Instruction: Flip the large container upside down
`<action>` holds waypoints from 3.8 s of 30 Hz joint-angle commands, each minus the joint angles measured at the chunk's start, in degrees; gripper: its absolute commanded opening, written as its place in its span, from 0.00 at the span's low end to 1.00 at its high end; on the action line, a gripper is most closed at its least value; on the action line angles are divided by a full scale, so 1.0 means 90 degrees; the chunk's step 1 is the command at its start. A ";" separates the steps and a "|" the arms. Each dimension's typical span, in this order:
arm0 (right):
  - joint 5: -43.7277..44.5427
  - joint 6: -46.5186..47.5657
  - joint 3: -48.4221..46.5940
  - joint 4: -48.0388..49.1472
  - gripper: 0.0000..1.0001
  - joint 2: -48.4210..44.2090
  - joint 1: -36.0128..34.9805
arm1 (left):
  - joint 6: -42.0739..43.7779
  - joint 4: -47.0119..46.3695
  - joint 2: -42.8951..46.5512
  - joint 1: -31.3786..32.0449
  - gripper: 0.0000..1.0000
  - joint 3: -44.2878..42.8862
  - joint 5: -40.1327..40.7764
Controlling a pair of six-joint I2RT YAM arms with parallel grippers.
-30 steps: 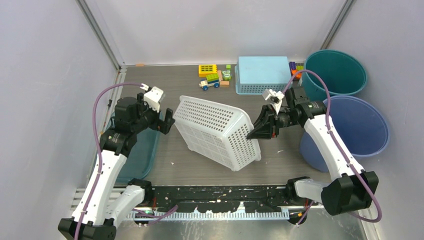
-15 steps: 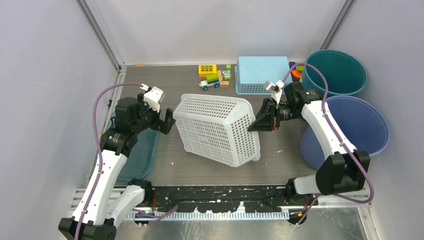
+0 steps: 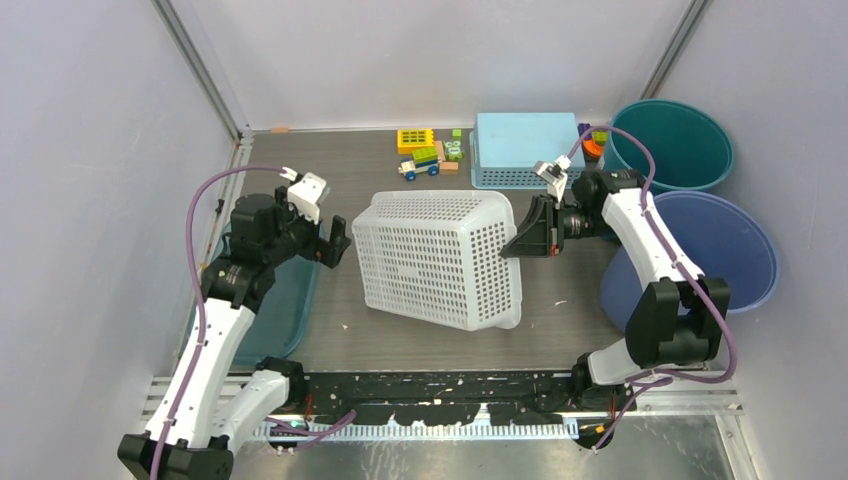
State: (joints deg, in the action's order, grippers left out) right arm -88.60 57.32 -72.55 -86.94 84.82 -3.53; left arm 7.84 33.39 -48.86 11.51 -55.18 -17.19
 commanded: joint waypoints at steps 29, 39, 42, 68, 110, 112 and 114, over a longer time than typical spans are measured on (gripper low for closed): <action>0.0557 0.1275 -0.0381 -0.1415 0.26 0.0616 0.0588 | -0.0109 -0.0312 -0.0368 -0.0058 1.00 -0.0125 -0.0253; 0.0861 0.1575 -0.0272 -0.1415 0.31 0.0405 0.0592 | -0.0570 -0.0567 -0.1199 -0.0029 1.00 -0.0853 -0.0997; 0.1045 0.1573 -0.0306 -0.1410 0.33 0.0422 0.0588 | -0.0580 -0.0683 -0.1404 0.0069 1.00 -0.0954 -0.0953; 0.3170 -0.3099 0.0813 0.3175 0.42 -0.0383 0.0568 | -0.0373 -0.0939 -0.2137 0.0800 1.00 -0.0958 -0.0295; 0.4353 -0.4800 0.1588 0.5167 0.10 0.0833 0.0567 | -0.0831 -0.1471 -0.2149 0.0831 1.00 -0.0403 0.0219; 0.4372 -0.4843 0.1561 0.5167 0.10 0.0923 0.0568 | -0.0841 -0.1502 -0.2150 0.0831 1.00 -0.0385 0.0232; 0.4374 -0.4870 0.1541 0.5158 0.10 0.1014 0.0568 | -0.0841 -0.1518 -0.2149 0.0831 1.00 -0.0365 0.0224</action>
State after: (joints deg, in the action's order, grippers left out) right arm -50.15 13.56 -57.91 -41.78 93.14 1.83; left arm 1.08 23.24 -68.47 18.76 -58.92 -15.77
